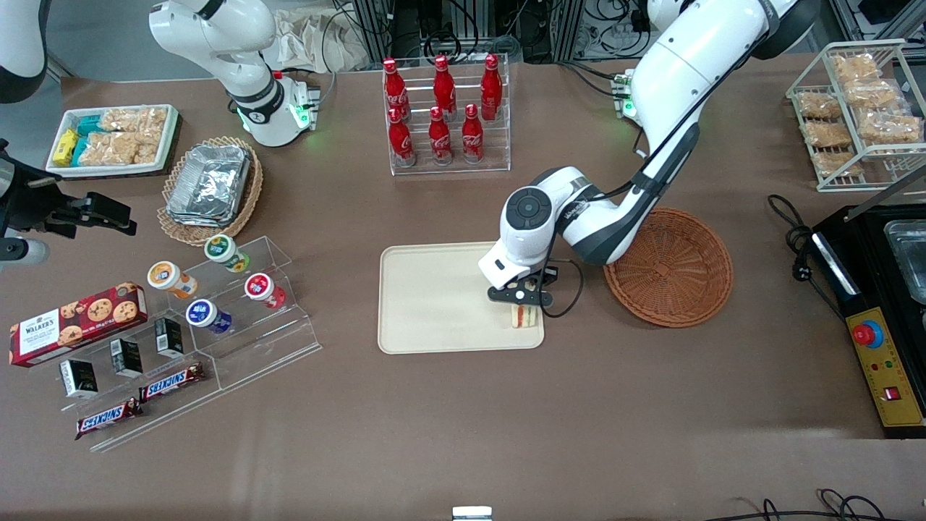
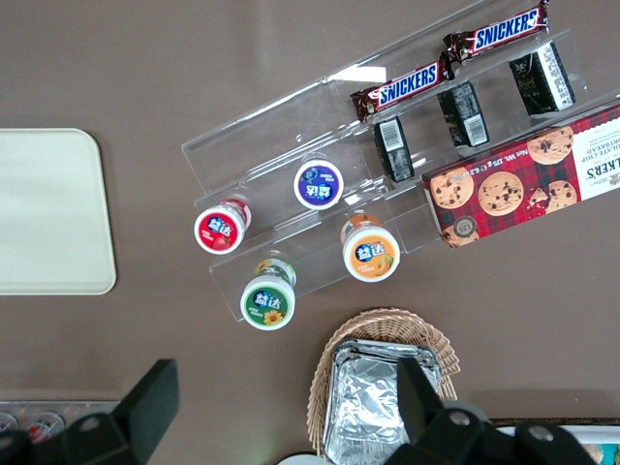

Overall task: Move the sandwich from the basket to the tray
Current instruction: 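Lower the sandwich onto the tray and open the left gripper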

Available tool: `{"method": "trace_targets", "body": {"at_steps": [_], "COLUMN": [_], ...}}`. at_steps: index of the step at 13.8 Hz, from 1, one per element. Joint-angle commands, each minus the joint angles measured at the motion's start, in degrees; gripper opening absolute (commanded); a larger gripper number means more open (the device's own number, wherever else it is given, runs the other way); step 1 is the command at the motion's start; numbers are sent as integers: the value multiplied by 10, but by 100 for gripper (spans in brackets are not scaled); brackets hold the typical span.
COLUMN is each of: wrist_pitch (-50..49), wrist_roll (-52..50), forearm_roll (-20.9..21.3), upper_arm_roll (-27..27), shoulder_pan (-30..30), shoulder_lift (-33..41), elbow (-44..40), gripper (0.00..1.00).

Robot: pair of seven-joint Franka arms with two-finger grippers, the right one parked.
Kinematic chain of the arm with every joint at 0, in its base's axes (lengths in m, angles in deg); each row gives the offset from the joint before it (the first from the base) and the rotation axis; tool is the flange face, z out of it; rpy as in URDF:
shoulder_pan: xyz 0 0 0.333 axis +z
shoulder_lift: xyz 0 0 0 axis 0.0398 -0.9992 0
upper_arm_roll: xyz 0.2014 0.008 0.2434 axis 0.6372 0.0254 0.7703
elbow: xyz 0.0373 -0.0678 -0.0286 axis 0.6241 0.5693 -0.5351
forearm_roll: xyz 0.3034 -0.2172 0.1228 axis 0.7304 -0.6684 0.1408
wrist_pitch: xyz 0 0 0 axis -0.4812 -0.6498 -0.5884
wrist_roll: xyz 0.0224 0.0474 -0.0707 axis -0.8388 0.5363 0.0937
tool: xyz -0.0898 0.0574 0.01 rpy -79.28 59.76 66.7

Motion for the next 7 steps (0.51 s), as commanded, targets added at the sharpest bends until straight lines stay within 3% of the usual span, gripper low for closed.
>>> {"method": "trace_targets", "body": {"at_steps": [1, 3, 7], "wrist_pitch": [3, 3, -3], "wrist_roll": [-40, -43, -66], "forearm_roll": [30, 65, 67], "upper_arm_roll": [0, 0, -1], "shoulder_pan": [-12, -13, -13], "shoulder_lift": [-31, -42, -31], "elbow": [-38, -37, -38], "gripper": [10, 98, 100]}}
